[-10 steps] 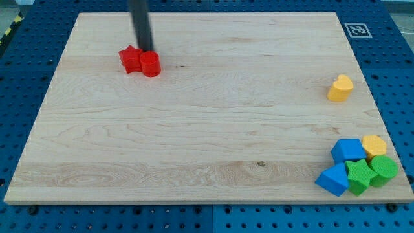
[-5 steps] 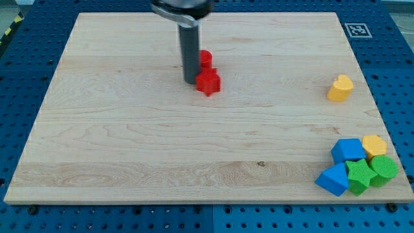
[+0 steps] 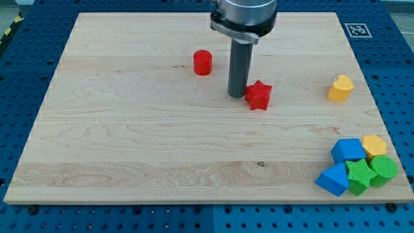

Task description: Move the red star to the top of the blue triangle

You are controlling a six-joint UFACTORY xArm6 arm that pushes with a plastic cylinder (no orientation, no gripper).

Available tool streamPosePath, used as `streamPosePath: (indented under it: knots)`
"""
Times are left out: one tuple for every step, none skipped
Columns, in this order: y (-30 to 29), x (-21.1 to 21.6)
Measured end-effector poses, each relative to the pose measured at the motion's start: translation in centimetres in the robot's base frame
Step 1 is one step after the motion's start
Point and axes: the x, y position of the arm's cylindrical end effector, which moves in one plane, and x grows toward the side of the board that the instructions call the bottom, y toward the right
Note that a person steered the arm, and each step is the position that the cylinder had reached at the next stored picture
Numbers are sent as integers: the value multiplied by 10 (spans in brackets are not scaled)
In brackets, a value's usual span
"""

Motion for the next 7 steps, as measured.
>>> streamPosePath:
  knots:
    - [14, -1]
    - [32, 13]
    - [30, 22]
    - [22, -3]
    - [22, -24]
    - [39, -28]
    - [62, 0]
